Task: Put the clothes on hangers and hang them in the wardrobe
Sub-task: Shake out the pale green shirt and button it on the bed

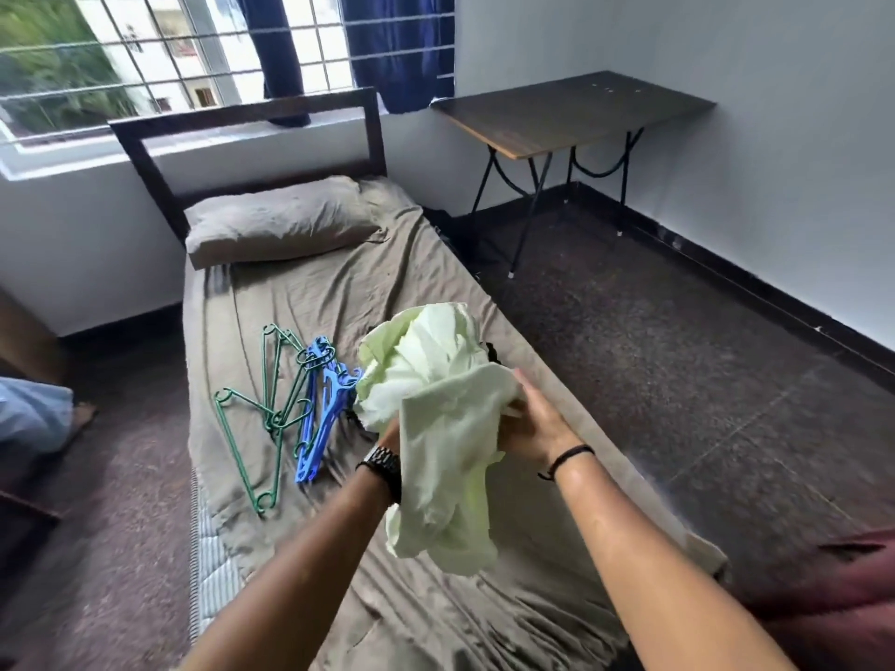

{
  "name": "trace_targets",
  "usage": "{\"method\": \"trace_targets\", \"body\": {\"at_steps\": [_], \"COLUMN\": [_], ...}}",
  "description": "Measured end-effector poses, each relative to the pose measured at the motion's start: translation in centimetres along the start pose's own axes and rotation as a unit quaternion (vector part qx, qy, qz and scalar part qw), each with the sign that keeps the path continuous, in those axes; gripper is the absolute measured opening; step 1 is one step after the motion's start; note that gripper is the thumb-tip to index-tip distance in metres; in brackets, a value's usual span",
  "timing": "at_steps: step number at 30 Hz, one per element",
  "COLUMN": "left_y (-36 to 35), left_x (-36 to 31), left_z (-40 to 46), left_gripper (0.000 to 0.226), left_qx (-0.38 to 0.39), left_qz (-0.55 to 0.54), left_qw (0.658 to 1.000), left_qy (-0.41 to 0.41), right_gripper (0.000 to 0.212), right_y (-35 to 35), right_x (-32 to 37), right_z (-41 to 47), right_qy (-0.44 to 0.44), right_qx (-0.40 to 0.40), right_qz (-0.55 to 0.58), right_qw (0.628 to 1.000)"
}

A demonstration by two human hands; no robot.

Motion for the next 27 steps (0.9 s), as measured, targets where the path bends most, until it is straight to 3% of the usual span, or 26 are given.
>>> {"method": "trace_targets", "body": {"at_steps": [2, 3, 9, 11, 12, 16, 19, 21, 23, 26, 27], "left_y": [1.3, 2.0, 3.0, 1.8, 0.9, -3.2, -7.7, -10.6, -13.5, -18.4, -19.7], "left_x": [0.5, 0.0, -2.4, -3.2, -3.9, -7.8, -11.4, -14.2, -17.2, -21.9, -23.3], "left_z": [-1.5, -1.9, -3.2, -3.4, -3.6, -2.5, -2.9, -3.2, -3.8, -6.8, -8.0], "left_gripper": [0.044, 0.045, 0.05, 0.037, 0.021, 0.018, 0.016, 0.019, 0.03, 0.053, 0.057], "left_qx": [0.016, 0.016, 0.012, 0.051, 0.064, 0.074, 0.057, 0.033, 0.009, -0.064, -0.091], "left_qz": [0.007, 0.019, 0.064, 0.071, 0.091, 0.215, 0.283, 0.351, 0.421, 0.562, 0.57], "left_qw": [1.0, 1.0, 0.998, 0.995, 0.993, 0.974, 0.956, 0.927, 0.881, 0.734, 0.7], "left_qy": [0.016, 0.009, 0.023, 0.038, 0.039, 0.0, -0.057, -0.126, -0.216, -0.376, -0.421], "right_gripper": [0.023, 0.021, 0.038, 0.055, 0.056, 0.036, 0.039, 0.048, 0.04, 0.032, 0.031], "right_y": [-1.1, -1.2, -1.9, -2.8, -3.5, -4.1, -4.6, -5.4, -6.1, -6.7, -6.4], "right_x": [0.9, 1.5, 7.2, 9.5, 10.8, 16.4, 20.4, 23.5, 26.7, 30.8, 32.0], "right_z": [-0.7, -0.6, -3.4, -5.0, -5.9, -9.9, -14.1, -17.8, -21.5, -26.8, -27.9], "right_qy": [0.051, 0.069, 0.129, 0.146, 0.16, 0.224, 0.269, 0.327, 0.383, 0.44, 0.451], "right_qx": [-0.022, -0.036, -0.086, -0.071, -0.055, -0.062, -0.048, -0.023, -0.008, 0.015, 0.0], "right_qz": [-0.033, -0.043, -0.074, -0.078, -0.082, -0.072, -0.076, -0.059, -0.036, -0.022, -0.018], "right_qw": [0.998, 0.996, 0.985, 0.984, 0.982, 0.97, 0.959, 0.943, 0.923, 0.897, 0.892]}}
Point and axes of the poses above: each hand's wrist, its own z-axis towards the middle knuckle, its own y-axis out of the back of the hand, x = y × z, the point moved 9 cm from there along z, towards the middle knuckle, and after that the axes turned 5 degrees about -z, right-handed, at the moved point
